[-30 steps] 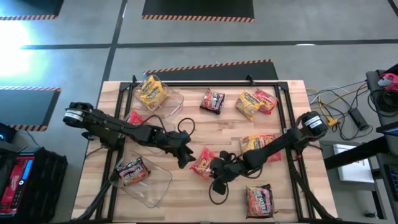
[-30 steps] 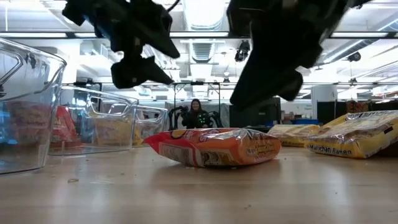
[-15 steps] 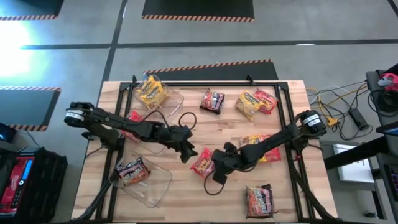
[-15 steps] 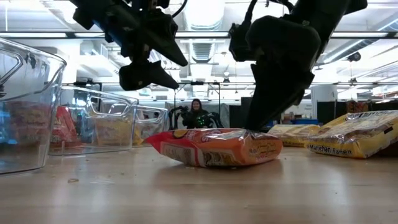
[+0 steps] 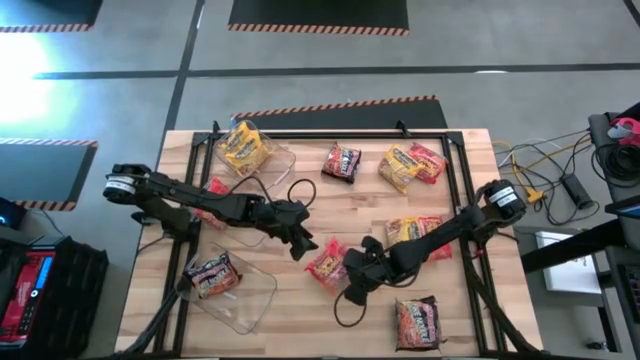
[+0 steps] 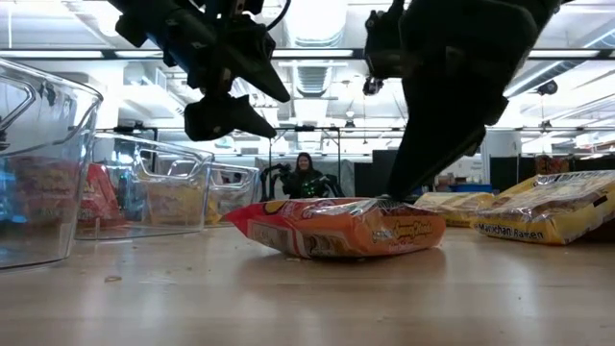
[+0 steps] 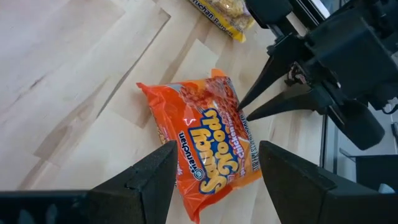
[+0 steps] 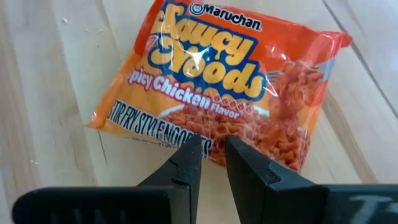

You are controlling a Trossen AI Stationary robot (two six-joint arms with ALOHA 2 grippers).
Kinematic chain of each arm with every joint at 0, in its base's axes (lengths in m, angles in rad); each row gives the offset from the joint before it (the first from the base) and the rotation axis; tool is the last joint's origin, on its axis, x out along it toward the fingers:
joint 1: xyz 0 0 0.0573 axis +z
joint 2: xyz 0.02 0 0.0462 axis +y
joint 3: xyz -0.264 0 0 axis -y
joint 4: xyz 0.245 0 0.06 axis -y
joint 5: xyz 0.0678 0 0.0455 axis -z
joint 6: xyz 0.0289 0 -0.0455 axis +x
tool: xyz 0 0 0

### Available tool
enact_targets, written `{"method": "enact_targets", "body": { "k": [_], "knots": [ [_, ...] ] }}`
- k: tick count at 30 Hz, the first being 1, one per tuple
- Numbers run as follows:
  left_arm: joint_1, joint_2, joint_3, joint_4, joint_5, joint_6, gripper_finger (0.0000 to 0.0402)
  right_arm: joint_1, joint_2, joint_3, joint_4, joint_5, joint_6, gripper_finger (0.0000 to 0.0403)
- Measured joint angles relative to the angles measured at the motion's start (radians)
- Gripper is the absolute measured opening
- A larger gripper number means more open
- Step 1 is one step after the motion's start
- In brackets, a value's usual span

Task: Sort Maruchan noodles
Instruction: Put the orange noodles pack into the middle transparent bin

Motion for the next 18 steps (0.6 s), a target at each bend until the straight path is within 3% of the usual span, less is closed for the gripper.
{"method": "enact_targets", "body": {
  "k": [18],
  "knots": [
    [0.0, 0.0, 0.0, 0.001, 0.029, -0.028, 0.0208, 0.017, -0.002, -0.104, 0.12, 0.024, 0.079, 0.0063]
  ]
}}
